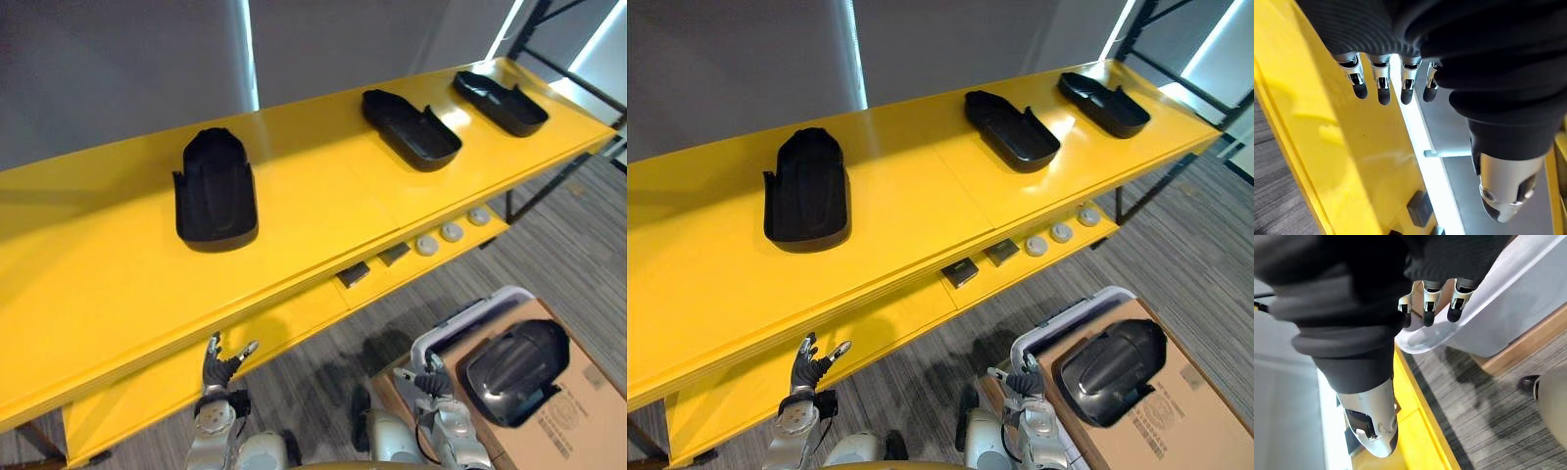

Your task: Walk over and take plastic housings, then place them on the shelf

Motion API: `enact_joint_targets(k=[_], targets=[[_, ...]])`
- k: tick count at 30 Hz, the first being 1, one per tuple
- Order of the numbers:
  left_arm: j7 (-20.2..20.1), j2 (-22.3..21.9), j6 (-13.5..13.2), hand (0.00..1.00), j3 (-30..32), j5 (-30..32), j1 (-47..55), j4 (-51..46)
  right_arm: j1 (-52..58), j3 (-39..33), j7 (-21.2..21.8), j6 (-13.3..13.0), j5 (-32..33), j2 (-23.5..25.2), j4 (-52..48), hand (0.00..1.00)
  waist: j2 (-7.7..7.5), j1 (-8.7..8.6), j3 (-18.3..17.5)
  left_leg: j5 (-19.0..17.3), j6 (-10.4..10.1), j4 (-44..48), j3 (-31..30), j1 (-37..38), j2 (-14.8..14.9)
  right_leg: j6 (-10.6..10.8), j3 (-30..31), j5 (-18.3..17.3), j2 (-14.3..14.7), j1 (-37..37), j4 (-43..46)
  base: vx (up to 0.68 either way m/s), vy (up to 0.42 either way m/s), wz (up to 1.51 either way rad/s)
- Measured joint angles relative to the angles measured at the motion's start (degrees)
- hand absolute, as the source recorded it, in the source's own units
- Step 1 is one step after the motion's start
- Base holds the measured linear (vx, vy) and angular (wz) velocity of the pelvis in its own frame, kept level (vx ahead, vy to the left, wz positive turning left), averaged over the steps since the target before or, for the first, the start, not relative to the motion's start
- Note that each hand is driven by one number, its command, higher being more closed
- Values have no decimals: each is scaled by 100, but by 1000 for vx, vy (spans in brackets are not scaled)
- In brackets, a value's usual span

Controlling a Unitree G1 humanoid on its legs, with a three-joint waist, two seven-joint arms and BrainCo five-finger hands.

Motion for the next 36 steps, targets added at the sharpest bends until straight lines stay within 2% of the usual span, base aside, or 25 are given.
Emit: enact_joint_targets(k=[1,2,3,5,11,14,16,18,19,20,21,22,23,24,26,28,29,30,31,32,33,34,36], targets=[[8,39,1,0,13,-1,-18,33,-151,2,-3,-4,-12,-4,180,0,-59,24,-67,125,-33,-83,48,-94,-46,-60,-46,-12,52,338,-632,-41,-69,-52],[13,131,-2,0,12,-2,-106,197,-331,2,-5,-6,-47,-31,381,0,-197,39,-159,254,-44,-145,9,-238,-135,-118,5,32,59,489,-1366,-40,-86,-53],[11,161,9,0,10,-3,-159,331,-451,-4,-6,-6,-48,-67,504,0,-193,37,-157,304,-45,-170,-57,-276,-181,-155,49,57,70,548,-1620,-51,-126,-50],[7,152,67,0,-24,-7,-248,716,-723,-45,-13,-4,-48,-257,781,0,5,-23,-136,469,-98,-218,-304,-230,-218,-176,179,260,93,803,-2141,-64,-111,-30],[-5,129,68,0,-55,4,-107,929,-593,-54,-11,0,-53,-380,902,0,225,-27,-220,707,-292,-805,-426,240,-182,-284,635,569,290,969,-2444,-65,-57,-45],[-10,131,73,0,-52,12,-23,1102,-586,-54,-13,0,-53,-390,910,0,281,-33,-213,765,-341,-927,-122,347,-95,-314,1068,787,428,859,-2519,-108,-15,-78],[-16,129,90,0,-51,15,37,1130,-640,-13,-16,-1,-57,-421,908,0,350,-48,-186,764,-341,-908,233,367,78,-227,1157,1036,519,705,-2598,-139,-26,-105],[-16,149,127,0,-6,16,110,1136,-749,11,-17,3,-97,-410,905,0,411,-37,-141,751,-330,-894,775,382,216,-507,-116,756,137,497,-2374,-166,-25,-115],[-16,150,142,0,-10,16,150,1126,-774,34,-14,1,-101,-403,904,0,476,-23,-116,741,-347,-897,1086,421,333,-579,-1224,619,-204,402,-2031,-190,2,-134],[-12,168,176,0,17,16,178,1128,-776,132,-14,2,-103,-411,904,0,534,-14,-80,716,-403,-867,1382,484,450,-609,-2062,601,-458,424,-1888,-176,-11,-138],[-12,184,177,0,19,16,201,1128,-775,182,-14,2,-107,-407,904,0,538,-14,-78,697,-459,-840,1521,518,498,-617,-2336,603,-543,446,-1887,-141,-61,-136],[-13,253,183,0,23,16,225,1133,-752,258,-11,2,-114,-402,904,0,516,-14,-79,607,-622,-743,1682,554,546,-432,-2604,741,-624,476,-1963,-98,-146,-107],[-12,326,182,0,26,16,207,1150,-678,325,-13,4,-149,-438,906,0,523,-61,-66,505,-804,-554,1702,538,596,-296,-2442,1042,-527,465,-2140,-76,-160,-87],[-12,308,180,0,25,16,204,1196,-594,356,-14,5,-186,-481,905,0,513,-95,-63,452,-888,-468,1641,507,653,-306,-2395,1050,-450,477,-2208,-51,-190,-53],[-16,205,174,0,1,15,156,1287,-326,358,-17,28,-227,-562,895,0,618,-173,-88,107,-1201,72,1591,438,1120,-403,-2136,1041,-65,560,-2398,-22,-151,-58],[-17,194,179,0,5,12,189,1387,-229,359,-24,27,-222,-558,879,0,716,-171,-54,-113,-1309,517,1586,445,1484,-535,-1889,967,232,606,-2407,20,-142,-81],[-17,165,183,0,1,9,213,1405,-172,351,-27,27,-220,-552,849,0,734,-149,-22,-39,-1095,802,1292,417,1595,-615,-1712,924,405,611,-2398,50,-139,-91],[-19,154,188,0,1,3,211,1419,-153,342,-35,26,-213,-542,843,0,736,-149,-10,-33,-1070,936,1033,376,1615,-652,-1603,911,479,618,-2386,115,-133,-86],[-21,133,205,0,-2,-19,188,1457,-148,337,-64,22,-185,-536,827,0,707,-125,14,49,-957,1278,478,191,1617,-731,-1459,896,510,609,-2335,135,-106,-72],[-24,61,208,0,-19,-44,178,1474,-137,329,-125,22,-129,-535,825,0,691,-157,46,-8,-988,1306,-174,39,1393,-791,-1294,903,454,617,-2276,138,-67,-66],[-24,22,207,0,-26,-57,175,1472,-139,298,-131,22,-93,-562,825,0,696,-152,60,-10,-988,1185,-475,36,1213,-774,-1220,885,404,628,-2252,115,24,-63],[-25,-11,206,0,-71,-75,168,1472,-149,159,-134,20,-91,-566,823,0,651,-152,94,-9,-992,862,-964,13,883,-749,-1075,863,311,658,-2244,130,89,-57],[-24,-7,203,0,-175,-155,86,1465,-147,22,-149,16,-89,-563,817,0,700,-155,157,40,-1032,98,-1674,-146,352,-626,-883,789,140,777,-2243,151,155,-40]])
